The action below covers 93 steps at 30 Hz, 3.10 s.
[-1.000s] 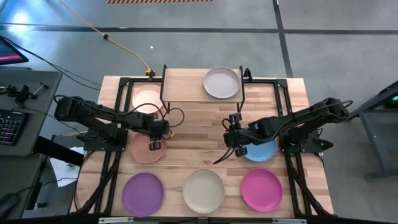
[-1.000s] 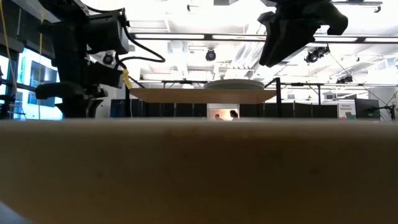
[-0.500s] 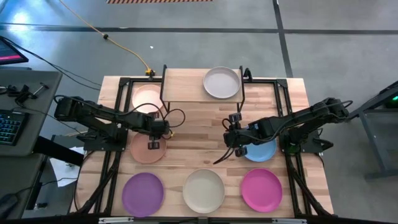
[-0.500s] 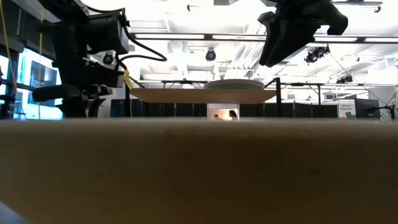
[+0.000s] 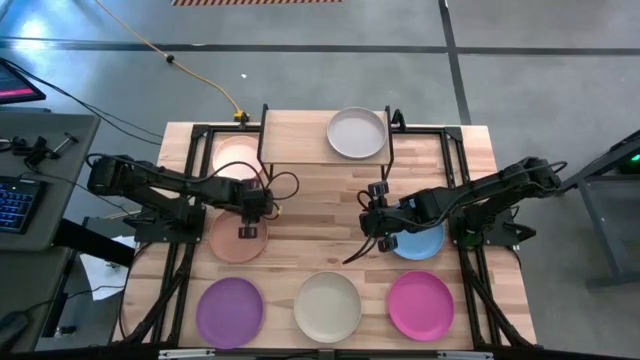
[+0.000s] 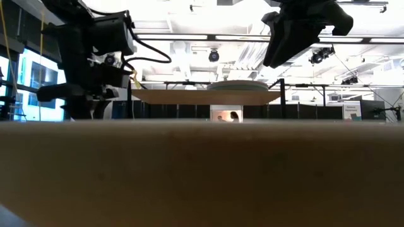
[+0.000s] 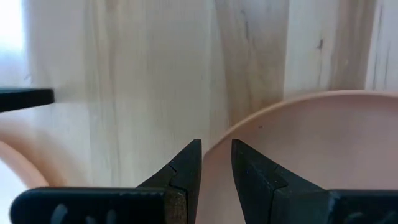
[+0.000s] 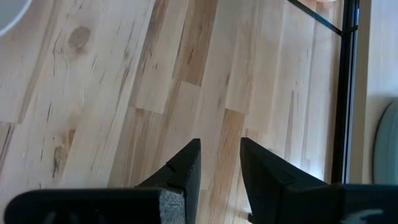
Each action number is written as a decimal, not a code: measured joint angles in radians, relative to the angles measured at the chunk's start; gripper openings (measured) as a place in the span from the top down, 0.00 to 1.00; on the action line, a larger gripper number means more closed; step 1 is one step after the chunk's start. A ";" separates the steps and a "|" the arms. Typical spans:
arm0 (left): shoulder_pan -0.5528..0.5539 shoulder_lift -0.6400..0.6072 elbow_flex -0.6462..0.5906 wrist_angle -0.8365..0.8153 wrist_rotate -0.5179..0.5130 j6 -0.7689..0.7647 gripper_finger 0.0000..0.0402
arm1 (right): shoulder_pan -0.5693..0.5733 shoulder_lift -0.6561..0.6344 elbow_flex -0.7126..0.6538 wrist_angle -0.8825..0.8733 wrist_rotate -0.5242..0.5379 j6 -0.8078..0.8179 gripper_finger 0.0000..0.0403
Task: Place and stack plates onto a shelf
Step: Stack the light orange plate into the light gray plate on the shelf
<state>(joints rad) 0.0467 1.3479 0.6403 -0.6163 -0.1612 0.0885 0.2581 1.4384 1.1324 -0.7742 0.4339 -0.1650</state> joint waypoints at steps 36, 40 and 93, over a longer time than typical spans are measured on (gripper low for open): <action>0.018 0.091 0.000 0.055 0.039 0.017 0.80 | 0.000 0.000 0.000 -0.008 0.000 0.008 0.77; 0.018 0.076 -0.002 0.060 0.037 0.018 0.80 | 0.000 0.000 0.000 -0.008 0.000 0.008 0.77; 0.038 0.076 0.481 -0.034 -0.146 -0.081 1.00 | -0.031 -0.106 -0.001 0.167 0.133 0.214 0.77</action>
<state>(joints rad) 0.0852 1.4239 1.1216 -0.6506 -0.3069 0.0077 0.2266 1.3327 1.1316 -0.6073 0.5669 0.0492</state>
